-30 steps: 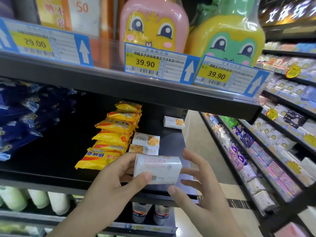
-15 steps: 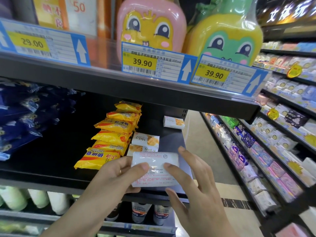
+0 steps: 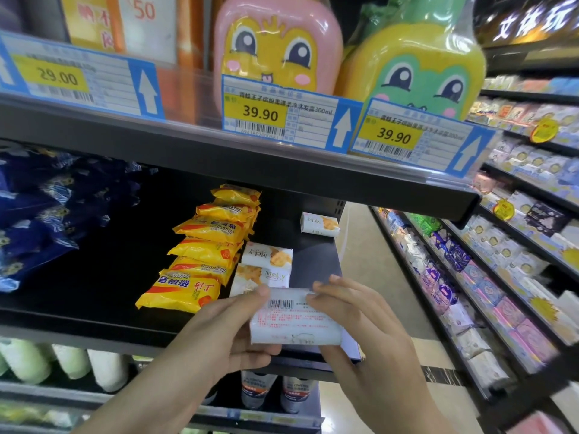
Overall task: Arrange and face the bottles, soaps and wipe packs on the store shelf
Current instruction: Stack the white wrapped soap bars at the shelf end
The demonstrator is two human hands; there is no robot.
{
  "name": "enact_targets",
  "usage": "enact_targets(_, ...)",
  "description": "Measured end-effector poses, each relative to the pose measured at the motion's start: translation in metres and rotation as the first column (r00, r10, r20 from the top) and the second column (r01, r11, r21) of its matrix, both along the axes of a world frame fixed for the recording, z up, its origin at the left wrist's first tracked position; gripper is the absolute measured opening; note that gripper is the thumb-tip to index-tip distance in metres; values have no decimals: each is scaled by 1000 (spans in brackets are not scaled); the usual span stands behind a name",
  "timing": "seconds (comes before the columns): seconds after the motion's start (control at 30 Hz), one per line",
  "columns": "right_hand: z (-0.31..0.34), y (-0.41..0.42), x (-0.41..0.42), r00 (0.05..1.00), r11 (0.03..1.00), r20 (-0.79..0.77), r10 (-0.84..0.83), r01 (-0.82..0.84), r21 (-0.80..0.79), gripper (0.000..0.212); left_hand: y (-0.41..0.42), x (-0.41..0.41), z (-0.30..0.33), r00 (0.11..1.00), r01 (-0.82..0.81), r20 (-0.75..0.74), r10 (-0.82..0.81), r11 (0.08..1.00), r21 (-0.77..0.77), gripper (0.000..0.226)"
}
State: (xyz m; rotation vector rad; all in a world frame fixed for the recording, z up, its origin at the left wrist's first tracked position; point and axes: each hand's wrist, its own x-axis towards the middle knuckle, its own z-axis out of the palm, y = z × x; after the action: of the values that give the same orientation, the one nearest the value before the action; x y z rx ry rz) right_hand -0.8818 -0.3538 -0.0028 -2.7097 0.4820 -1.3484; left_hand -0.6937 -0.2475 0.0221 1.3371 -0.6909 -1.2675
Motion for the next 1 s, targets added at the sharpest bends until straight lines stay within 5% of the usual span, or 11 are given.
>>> enact_targets(0.2,4,7,-2,994,925,108,15,-55,376,38,-25,18,-9,997,-66,46,69,996,-52,29)
enact_targets(0.3,7,11,-1,981,763,184,67,-169,624,43,-25,30,-20,985,-17,163,50,979,-201,69)
enact_targets(0.37,11,13,1,973,655,209,101,-223,722,41,-16,30,-21,948,29,312,60,962,-272,67)
enact_targets(0.47,15,13,5,965,587,236,111,-255,769,36,0,23,-21,928,135,373,-11,942,-307,52)
enact_targets(0.73,7,13,11,961,536,248,123,-274,798,34,-1,10,-14,945,-4,316,84,969,-248,31)
enact_targets(0.87,1,10,9,994,677,64,86,-105,728,51,-2,5,-11,960,-71,261,107,987,-143,21)
enact_targets(1.0,-1,2,10,988,942,-132,76,-28,334,70,-5,4,-14,967,-130,210,142,989,-73,22)
